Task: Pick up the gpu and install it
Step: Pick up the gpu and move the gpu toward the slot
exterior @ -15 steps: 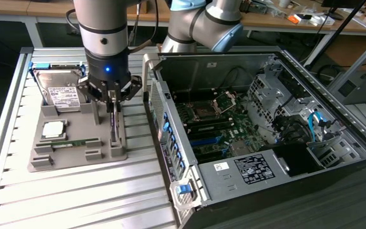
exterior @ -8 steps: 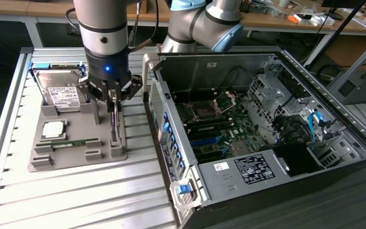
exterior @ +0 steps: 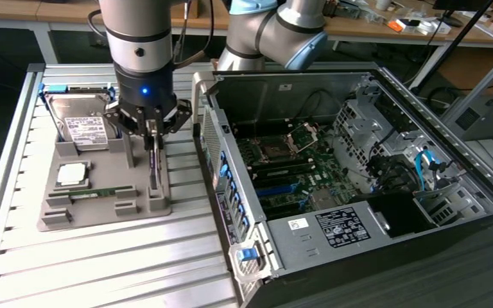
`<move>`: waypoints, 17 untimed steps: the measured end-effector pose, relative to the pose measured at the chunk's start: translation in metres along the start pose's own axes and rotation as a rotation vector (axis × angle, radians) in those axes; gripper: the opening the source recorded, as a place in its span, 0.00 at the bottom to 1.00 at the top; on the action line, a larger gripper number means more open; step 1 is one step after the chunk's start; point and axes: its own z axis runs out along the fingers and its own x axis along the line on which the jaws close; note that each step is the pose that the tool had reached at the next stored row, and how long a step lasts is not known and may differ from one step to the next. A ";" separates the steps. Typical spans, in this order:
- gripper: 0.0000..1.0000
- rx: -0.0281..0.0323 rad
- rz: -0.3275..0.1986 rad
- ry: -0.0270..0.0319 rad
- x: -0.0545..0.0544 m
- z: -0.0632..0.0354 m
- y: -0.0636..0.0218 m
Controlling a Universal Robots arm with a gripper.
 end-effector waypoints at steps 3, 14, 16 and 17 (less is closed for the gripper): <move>0.27 0.0001 0.000 0.0001 0.000 -0.0033 0.0001; 0.27 0.0001 0.000 0.0001 0.000 -0.0075 0.0003; 0.27 0.0001 0.000 0.0001 0.000 -0.0087 0.0004; 0.27 0.0001 0.000 0.0001 0.000 -0.0092 0.0004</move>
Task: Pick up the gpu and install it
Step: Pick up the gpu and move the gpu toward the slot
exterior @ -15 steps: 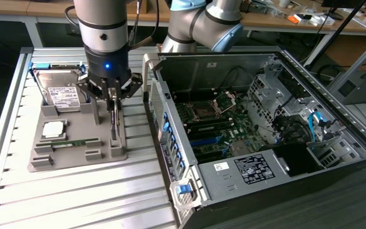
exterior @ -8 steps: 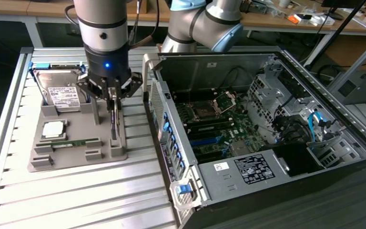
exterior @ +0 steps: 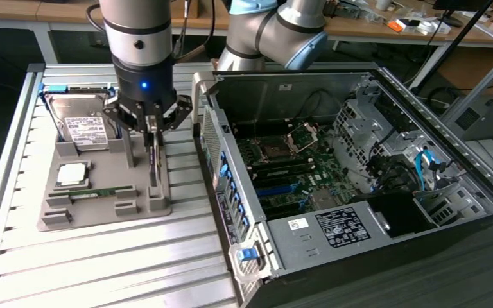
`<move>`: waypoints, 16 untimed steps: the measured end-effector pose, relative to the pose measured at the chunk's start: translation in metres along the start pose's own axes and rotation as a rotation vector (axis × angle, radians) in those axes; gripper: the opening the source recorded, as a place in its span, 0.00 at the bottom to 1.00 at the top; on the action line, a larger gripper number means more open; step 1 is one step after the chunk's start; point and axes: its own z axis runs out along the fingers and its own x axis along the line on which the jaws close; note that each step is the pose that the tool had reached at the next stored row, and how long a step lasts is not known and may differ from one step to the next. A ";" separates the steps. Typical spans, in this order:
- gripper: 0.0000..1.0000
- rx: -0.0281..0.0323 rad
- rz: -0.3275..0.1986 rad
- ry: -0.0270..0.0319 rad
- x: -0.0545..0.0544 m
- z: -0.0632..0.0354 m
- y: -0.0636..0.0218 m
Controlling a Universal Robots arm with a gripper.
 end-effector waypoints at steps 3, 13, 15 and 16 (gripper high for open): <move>0.27 0.0000 0.000 0.0000 0.000 -0.0014 0.0001; 0.27 -0.0001 0.000 0.0000 0.000 -0.0062 0.0003; 0.27 -0.0002 0.000 -0.0001 0.000 -0.0070 0.0003; 0.27 -0.0001 0.000 0.0000 0.000 -0.0075 0.0003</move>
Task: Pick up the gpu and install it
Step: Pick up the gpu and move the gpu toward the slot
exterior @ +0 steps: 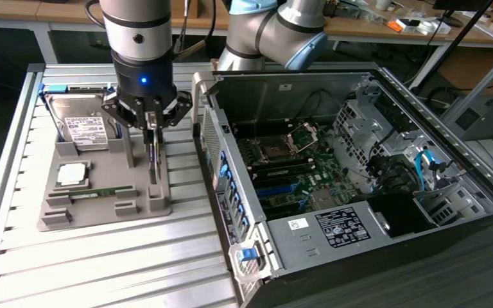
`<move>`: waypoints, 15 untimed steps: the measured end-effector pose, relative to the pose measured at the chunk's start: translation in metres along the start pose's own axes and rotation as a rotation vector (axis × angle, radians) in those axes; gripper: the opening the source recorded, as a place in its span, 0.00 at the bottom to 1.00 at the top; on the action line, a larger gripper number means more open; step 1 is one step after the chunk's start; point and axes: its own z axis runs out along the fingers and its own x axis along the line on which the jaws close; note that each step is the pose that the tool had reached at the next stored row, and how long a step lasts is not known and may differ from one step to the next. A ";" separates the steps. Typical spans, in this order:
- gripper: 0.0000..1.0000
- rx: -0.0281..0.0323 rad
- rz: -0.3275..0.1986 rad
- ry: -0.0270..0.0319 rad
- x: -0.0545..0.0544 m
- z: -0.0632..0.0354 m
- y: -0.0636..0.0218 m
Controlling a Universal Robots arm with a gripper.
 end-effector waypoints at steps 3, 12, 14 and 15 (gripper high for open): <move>0.27 0.0000 0.000 0.0000 0.000 -0.0015 0.0001; 0.27 -0.0003 0.000 0.0000 0.000 -0.0060 0.0003; 0.27 -0.0003 0.000 0.0001 0.000 -0.0069 0.0003; 0.27 -0.0003 0.000 0.0001 0.000 -0.0074 0.0003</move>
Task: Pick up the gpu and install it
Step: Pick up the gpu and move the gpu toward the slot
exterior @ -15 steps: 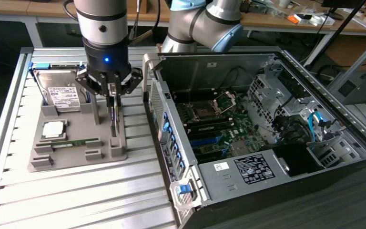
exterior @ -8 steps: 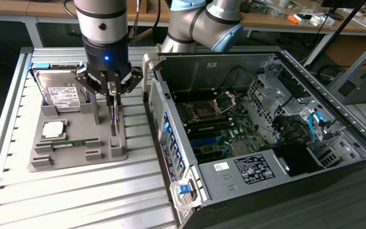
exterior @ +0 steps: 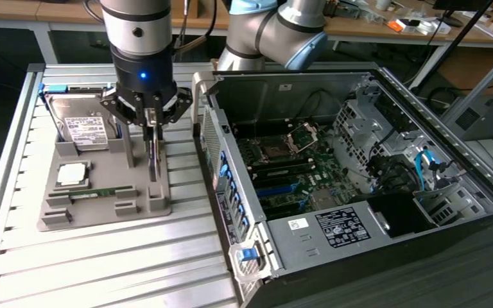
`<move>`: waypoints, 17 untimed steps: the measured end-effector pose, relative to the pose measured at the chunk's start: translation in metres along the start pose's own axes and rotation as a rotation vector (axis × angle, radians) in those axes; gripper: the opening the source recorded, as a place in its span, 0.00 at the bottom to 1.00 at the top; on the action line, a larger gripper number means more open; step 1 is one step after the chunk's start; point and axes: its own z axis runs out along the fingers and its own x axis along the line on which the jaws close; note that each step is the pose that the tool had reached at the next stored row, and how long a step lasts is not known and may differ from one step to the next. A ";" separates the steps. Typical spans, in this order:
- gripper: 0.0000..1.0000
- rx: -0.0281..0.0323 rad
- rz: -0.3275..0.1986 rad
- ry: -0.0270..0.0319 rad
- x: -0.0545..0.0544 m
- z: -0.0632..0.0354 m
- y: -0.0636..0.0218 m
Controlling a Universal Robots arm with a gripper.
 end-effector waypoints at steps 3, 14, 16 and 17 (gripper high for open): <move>0.27 -0.0005 0.000 -0.0001 0.000 -0.0017 0.0001; 0.27 -0.0033 0.000 0.0001 0.000 -0.0057 0.0002; 0.27 -0.0038 0.000 0.0002 0.000 -0.0063 0.0003; 0.27 -0.0040 0.000 0.0002 0.000 -0.0067 0.0003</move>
